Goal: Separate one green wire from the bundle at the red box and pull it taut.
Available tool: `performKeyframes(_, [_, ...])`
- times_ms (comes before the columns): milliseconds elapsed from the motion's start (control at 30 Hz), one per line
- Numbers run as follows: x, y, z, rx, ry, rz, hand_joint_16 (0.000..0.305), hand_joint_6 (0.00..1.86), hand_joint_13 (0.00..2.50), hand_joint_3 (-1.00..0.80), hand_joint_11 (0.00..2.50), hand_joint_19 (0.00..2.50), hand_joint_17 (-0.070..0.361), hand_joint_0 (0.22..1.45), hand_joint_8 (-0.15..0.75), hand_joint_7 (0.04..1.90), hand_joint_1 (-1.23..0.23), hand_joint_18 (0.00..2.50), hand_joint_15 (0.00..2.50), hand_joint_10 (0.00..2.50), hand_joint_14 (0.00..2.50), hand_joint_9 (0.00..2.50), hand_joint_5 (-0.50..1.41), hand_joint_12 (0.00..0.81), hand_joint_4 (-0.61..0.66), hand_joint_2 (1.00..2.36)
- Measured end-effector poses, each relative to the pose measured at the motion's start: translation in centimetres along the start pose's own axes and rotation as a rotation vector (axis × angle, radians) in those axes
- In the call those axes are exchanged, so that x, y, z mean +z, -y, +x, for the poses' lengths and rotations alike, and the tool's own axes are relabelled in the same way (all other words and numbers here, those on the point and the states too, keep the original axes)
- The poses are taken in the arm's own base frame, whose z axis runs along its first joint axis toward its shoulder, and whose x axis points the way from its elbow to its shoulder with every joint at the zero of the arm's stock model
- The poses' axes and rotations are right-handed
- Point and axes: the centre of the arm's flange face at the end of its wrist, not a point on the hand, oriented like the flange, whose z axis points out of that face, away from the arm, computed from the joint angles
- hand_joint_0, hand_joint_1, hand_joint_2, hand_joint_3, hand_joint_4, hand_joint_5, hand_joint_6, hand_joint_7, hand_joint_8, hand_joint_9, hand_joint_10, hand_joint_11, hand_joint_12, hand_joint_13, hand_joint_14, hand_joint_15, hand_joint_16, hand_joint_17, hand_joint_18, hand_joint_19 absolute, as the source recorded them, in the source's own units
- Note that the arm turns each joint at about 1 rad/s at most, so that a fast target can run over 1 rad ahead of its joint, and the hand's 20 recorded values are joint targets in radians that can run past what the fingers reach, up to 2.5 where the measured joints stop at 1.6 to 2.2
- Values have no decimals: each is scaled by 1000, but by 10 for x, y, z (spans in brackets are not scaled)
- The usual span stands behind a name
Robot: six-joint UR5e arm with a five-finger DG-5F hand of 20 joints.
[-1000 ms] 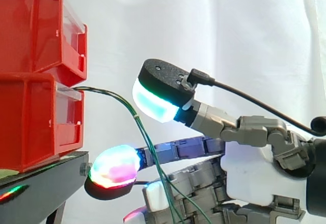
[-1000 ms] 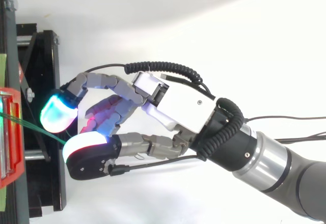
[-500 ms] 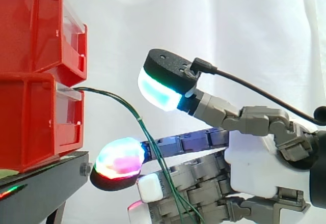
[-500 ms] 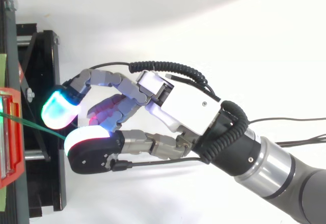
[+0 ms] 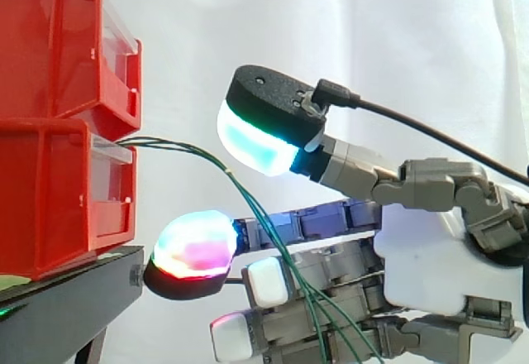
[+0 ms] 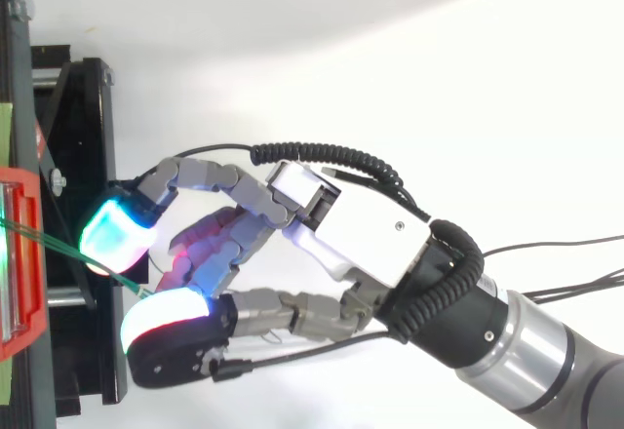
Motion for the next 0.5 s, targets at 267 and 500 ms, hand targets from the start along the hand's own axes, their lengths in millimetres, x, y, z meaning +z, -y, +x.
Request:
performKeyframes(267, [-9,-16,9,12,-12,33,59,502,1092,-500,609,495,132,518,321,1037,-754,869,593,20,24,1412,-196,370,170,1000])
performKeyframes(500, [-20,-23,16,41,-16,75,57,501,1094,-500,698,521,127,557,298,1118,-770,869,620,24,25,1418,-180,362,131,1000])
